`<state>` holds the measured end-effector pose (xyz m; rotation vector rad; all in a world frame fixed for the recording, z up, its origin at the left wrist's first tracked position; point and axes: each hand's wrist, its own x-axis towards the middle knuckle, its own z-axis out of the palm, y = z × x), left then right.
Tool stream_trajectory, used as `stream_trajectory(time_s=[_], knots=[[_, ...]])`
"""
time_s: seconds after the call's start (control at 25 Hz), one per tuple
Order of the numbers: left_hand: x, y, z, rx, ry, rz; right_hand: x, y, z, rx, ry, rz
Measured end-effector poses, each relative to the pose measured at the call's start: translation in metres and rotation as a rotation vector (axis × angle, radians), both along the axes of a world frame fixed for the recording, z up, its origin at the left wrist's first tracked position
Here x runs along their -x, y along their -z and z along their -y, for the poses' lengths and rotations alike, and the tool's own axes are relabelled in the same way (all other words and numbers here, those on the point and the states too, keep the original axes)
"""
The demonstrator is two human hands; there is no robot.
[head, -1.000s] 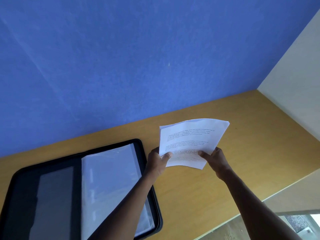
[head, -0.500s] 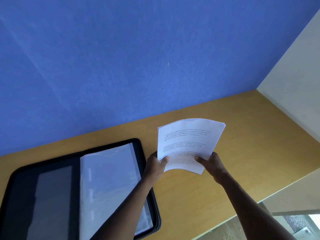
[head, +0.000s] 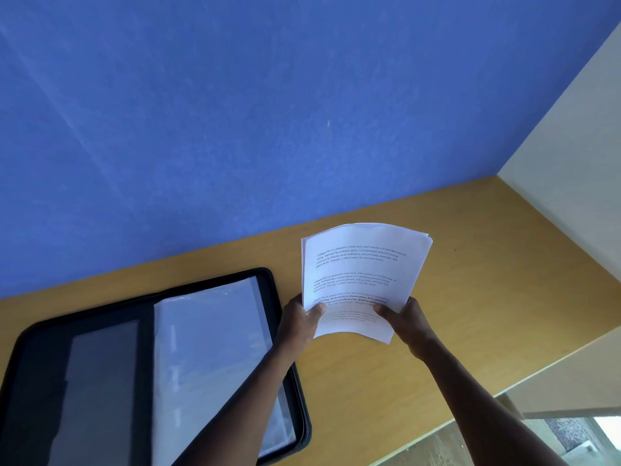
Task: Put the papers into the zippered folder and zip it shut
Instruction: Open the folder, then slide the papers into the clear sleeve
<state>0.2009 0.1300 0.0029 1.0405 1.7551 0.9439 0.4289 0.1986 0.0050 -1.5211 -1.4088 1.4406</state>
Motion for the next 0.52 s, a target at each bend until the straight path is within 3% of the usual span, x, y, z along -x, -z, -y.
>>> stream_trajectory(time_s=[0.52], knots=[[0.016,-0.005,0.004,-0.018,0.062,0.072,0.011,-0.006,-0.003,-0.025,-0.037,0.062]])
